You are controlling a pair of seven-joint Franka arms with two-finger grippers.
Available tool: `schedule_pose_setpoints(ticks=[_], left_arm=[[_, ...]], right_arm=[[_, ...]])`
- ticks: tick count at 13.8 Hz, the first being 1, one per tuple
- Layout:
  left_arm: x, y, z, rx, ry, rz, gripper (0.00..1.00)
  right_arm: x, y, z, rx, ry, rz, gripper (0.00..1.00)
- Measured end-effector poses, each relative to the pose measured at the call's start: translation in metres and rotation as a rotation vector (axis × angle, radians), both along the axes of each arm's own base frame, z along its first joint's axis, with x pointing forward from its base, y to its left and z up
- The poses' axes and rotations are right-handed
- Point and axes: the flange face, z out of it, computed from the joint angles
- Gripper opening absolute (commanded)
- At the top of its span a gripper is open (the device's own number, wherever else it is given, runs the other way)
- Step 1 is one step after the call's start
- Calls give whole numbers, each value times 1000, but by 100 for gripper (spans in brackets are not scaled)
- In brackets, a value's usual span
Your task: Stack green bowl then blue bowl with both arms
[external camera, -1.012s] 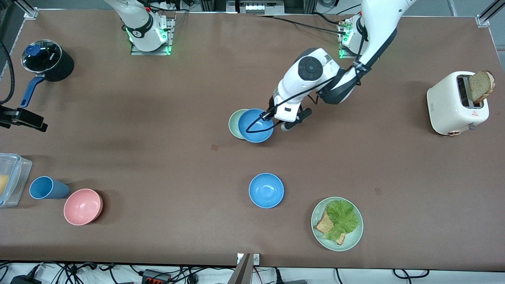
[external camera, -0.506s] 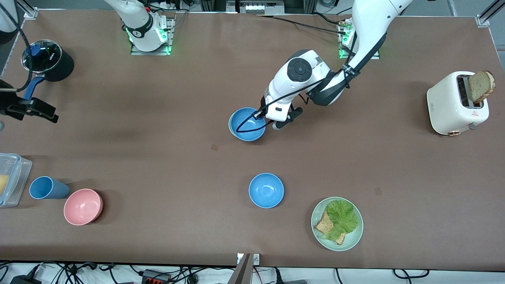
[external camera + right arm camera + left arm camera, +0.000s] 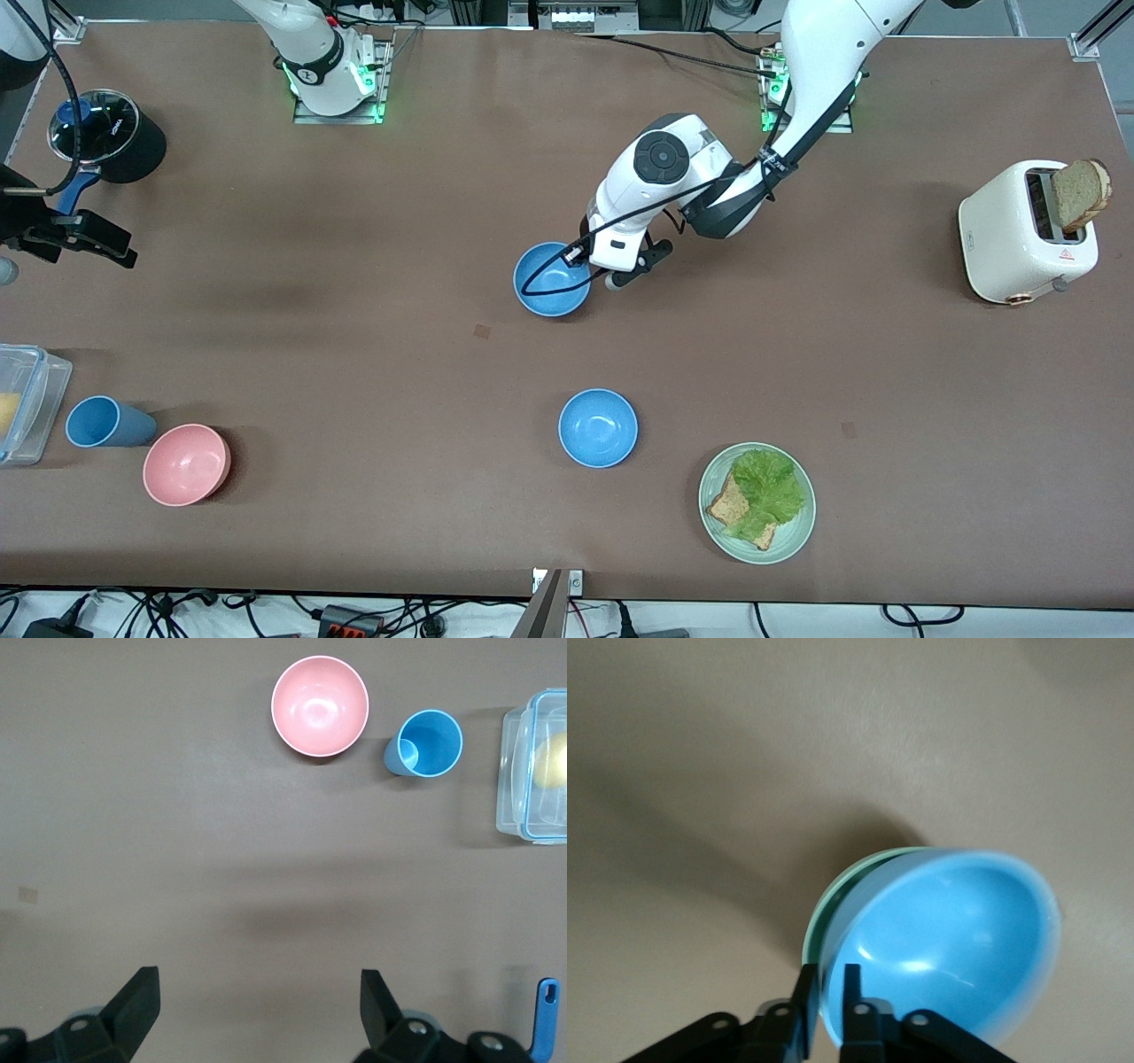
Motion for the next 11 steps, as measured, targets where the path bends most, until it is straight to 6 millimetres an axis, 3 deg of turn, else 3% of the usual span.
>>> schedule_pose_setpoints(ticks=[6, 8, 11], left_arm=[[40, 32, 14, 9, -1, 85, 36], [57, 48, 28, 36, 6, 86, 37], [75, 76, 59, 78, -18, -5, 47]], right_arm=[[-8, 2, -12, 5, 78, 4, 100], [-8, 3, -12, 6, 83, 7, 100], [-8, 4, -13, 6, 85, 8, 100]])
